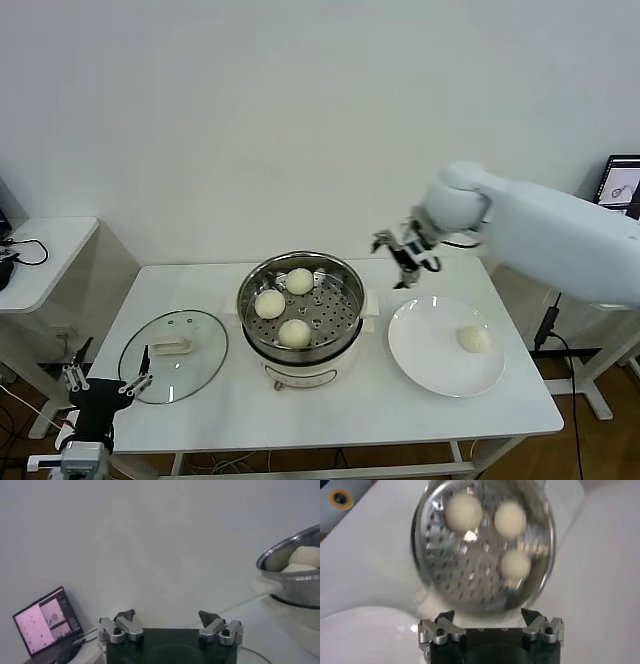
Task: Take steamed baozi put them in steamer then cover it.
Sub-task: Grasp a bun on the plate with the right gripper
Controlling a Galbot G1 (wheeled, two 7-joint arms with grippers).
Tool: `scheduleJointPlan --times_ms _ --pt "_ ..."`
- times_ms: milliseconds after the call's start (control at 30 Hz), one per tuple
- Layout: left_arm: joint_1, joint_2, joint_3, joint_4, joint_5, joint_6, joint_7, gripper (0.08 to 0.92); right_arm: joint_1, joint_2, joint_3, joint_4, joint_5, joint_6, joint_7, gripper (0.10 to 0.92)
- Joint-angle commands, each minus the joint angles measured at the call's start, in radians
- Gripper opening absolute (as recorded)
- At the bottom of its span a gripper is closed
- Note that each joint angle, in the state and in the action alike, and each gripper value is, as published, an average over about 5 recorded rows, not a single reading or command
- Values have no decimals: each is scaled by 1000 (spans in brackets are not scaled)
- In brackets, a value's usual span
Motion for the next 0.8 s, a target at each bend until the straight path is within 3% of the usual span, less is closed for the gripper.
scheduleJointPlan --times_ms 33,333,800 --pt "-6 7 25 2 5 6 3 823 -282 -317 222 3 -108 -55 -28 823" --pt "-8 13 35 4 18 17 6 823 -577 -305 437 -123 -257 14 -48 823" --pt "6 -1 28 2 25 19 7 823 -685 -126 536 -321 -373 55 -11 823"
